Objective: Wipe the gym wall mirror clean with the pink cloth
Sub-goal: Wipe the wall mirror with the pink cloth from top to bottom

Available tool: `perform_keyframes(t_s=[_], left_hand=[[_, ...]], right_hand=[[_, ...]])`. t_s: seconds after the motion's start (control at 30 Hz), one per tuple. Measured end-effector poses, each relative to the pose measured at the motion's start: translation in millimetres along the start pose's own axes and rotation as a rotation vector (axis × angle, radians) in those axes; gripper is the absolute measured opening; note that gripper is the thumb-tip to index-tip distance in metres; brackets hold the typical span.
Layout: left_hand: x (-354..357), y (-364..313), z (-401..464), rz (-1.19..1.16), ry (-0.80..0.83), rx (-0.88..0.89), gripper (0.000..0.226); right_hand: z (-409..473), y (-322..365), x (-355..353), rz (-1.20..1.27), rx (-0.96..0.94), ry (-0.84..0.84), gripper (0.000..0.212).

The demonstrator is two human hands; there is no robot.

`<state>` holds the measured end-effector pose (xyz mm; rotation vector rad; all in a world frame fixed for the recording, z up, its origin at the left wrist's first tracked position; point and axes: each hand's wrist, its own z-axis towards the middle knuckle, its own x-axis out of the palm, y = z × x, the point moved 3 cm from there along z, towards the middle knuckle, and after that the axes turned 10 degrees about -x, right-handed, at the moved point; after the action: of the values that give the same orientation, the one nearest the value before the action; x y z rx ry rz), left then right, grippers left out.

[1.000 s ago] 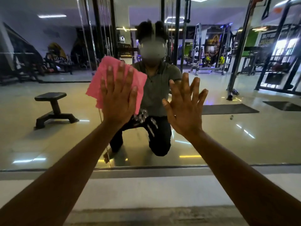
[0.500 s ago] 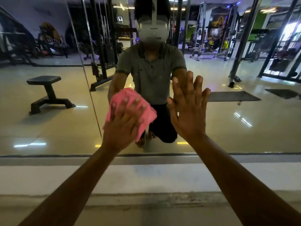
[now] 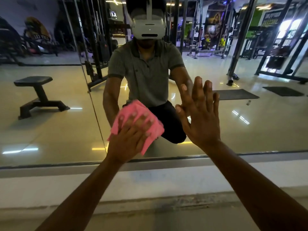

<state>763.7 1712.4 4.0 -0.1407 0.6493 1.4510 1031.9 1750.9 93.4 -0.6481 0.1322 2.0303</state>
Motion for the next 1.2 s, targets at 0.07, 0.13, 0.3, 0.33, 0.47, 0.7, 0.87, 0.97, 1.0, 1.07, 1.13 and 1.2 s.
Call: perform_keyframes(t_s=[0.07, 0.13, 0.3, 0.33, 0.47, 0.7, 0.87, 0.97, 1.0, 1.07, 1.13, 1.2], left_hand=[[-26.0, 14.3, 62.0, -0.099, -0.136, -0.362, 0.064], [-39.6, 0.3, 112.8, -0.102, -0.146, -0.520, 0.061], [-45.8, -3.2, 97.1, -0.127, 0.060, -0.176, 0.061], [-60.1, 12.1, 119.8, -0.105, -0.023, -0.279, 0.061], [-92.8, 17.0, 206.4, -0.069, -0.126, -0.430, 0.063], [-92.6, 0.3, 222.1, -0.073, -0.159, -0.392, 0.065], [-45.3, -84.7, 149.1, 0.039, 0.082, -0.003, 0.065], [-42.0, -72.2, 140.3, -0.055, 0.065, -0.304, 0.064], [-46.3, -67.3, 167.1, -0.061, -0.033, -0.505, 0.066], [-49.0, -84.7, 209.6, -0.043, -0.115, -0.703, 0.063], [-22.0, -130.2, 186.4, -0.033, -0.071, -0.384, 0.065], [1.9, -161.9, 124.2, -0.018, 0.105, -0.148, 0.070]], right_hand=[[1.3, 3.1, -4.1, -0.016, 0.035, -0.080, 0.064], [12.1, 6.0, -9.9, 0.012, 0.106, -0.170, 0.053], [47.5, -10.7, -26.4, 0.030, 0.101, -0.242, 0.055], [49.8, -14.4, -26.2, 0.027, 0.099, -0.228, 0.057], [47.9, -22.0, -26.6, 0.030, 0.125, -0.177, 0.062], [41.6, -60.5, -33.7, -0.103, 0.117, -0.170, 0.084], [23.3, -76.1, -30.8, -0.013, 0.023, -0.150, 0.065], [9.8, -106.7, -39.3, 0.104, -0.056, -0.132, 0.055], [6.4, -117.2, -40.3, 0.114, -0.047, -0.138, 0.052], [-3.6, -135.7, -42.2, 0.099, 0.027, -0.171, 0.049], [-17.3, -152.4, -45.5, 0.083, 0.097, -0.196, 0.054], [-35.8, -173.4, -50.4, 0.070, 0.115, -0.182, 0.063]])
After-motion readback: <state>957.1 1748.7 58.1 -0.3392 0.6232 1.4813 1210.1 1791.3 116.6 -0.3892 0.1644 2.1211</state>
